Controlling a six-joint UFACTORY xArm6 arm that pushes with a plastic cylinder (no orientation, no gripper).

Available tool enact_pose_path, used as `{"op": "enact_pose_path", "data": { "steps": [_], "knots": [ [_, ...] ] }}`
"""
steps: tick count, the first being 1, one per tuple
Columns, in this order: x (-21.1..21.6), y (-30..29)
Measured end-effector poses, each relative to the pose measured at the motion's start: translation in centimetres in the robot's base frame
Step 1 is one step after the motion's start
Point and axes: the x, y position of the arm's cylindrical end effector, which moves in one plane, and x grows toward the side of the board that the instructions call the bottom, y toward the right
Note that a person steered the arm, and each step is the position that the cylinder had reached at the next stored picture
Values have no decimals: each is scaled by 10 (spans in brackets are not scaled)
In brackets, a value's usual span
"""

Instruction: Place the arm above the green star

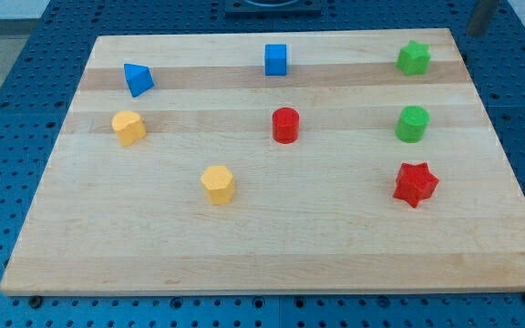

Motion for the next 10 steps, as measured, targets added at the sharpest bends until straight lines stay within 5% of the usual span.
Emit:
{"op": "enact_pose_path", "data": {
  "steps": [9, 10],
  "knots": [
    [-6, -103],
    [31, -103]
  ]
}}
